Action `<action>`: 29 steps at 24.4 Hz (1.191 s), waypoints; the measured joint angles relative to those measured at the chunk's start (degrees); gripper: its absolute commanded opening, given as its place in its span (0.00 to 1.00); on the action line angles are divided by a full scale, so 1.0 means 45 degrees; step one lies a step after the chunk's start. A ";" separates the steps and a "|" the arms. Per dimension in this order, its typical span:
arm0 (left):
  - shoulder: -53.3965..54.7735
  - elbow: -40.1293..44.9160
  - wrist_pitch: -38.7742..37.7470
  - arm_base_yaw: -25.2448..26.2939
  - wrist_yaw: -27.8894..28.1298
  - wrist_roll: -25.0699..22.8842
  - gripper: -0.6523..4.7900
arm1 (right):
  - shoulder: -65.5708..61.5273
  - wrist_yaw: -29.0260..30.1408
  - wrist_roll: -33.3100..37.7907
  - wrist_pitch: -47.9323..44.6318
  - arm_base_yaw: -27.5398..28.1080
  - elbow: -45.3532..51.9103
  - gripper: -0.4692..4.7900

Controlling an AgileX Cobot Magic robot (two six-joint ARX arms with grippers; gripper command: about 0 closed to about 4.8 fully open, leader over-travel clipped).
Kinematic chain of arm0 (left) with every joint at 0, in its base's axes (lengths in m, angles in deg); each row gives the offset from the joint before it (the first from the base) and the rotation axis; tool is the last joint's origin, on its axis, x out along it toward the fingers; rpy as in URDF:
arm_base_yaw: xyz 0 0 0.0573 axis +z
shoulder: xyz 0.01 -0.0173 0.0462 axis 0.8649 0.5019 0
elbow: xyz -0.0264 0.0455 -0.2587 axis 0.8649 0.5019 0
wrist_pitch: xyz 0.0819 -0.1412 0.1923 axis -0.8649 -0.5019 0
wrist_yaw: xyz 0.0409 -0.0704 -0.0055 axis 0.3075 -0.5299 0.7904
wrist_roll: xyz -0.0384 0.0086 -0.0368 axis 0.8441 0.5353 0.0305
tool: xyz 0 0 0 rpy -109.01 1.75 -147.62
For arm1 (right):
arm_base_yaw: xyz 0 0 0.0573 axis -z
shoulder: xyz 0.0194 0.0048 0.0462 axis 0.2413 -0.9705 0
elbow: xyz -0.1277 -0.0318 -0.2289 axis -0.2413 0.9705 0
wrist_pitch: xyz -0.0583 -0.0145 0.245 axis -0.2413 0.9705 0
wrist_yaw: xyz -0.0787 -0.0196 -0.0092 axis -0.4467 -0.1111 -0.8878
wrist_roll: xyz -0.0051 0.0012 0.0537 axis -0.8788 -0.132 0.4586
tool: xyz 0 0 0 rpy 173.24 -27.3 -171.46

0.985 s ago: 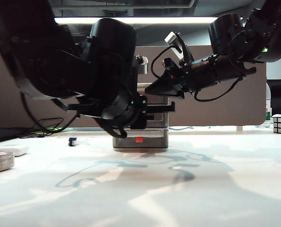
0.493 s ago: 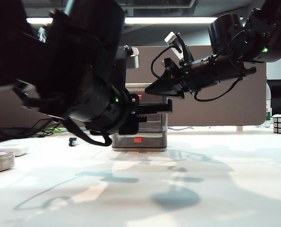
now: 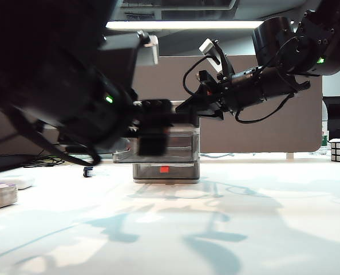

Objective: Open the second layer of the drawer on the table, pick up a pack of napkins on the table and put it in, and finally close the drawer.

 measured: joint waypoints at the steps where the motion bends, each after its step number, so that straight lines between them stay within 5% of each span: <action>1: -0.0520 0.0199 -0.0398 -0.0078 -0.0044 0.0010 0.51 | 0.0000 0.0005 0.0000 0.0053 0.0000 0.0000 0.08; 4: -0.2890 0.0665 -0.2584 -0.0233 -0.0248 0.0005 0.51 | 0.0000 0.0029 0.0000 0.0146 0.0010 0.0000 0.08; 7: -0.5158 0.0661 -0.6669 0.0010 -0.0345 -0.0170 0.52 | 0.0000 0.0306 0.0068 0.0219 0.0010 0.0000 0.08; 11: -0.7383 0.0685 -1.1356 0.1156 -0.1195 -0.0471 0.53 | 0.0000 0.0719 0.0243 0.0364 0.0015 0.0005 0.08; 14: -0.8524 0.0699 -1.2998 0.2176 -0.1938 -0.0899 0.58 | 0.0000 0.0884 0.0398 0.0427 0.0010 0.0000 0.08; 19: -1.0098 0.0729 -1.3391 0.4561 -0.3050 -0.1520 0.57 | 0.0000 0.1175 0.0559 0.0432 0.0015 0.0000 0.08; 23: -1.0438 0.0743 -1.3236 0.7800 -0.4386 -0.2560 0.58 | 0.0000 0.1438 0.0874 0.0437 0.0010 0.0005 0.08; 27: -1.0307 0.0777 -1.3134 0.8922 -0.5008 -0.3181 0.59 | 0.0000 0.1647 0.1117 0.0437 0.0010 0.0005 0.08; 29: -1.0312 0.0797 -1.2832 0.8884 -0.5867 -0.2837 0.82 | 0.0005 0.1753 0.1214 0.0432 0.0000 0.0005 0.08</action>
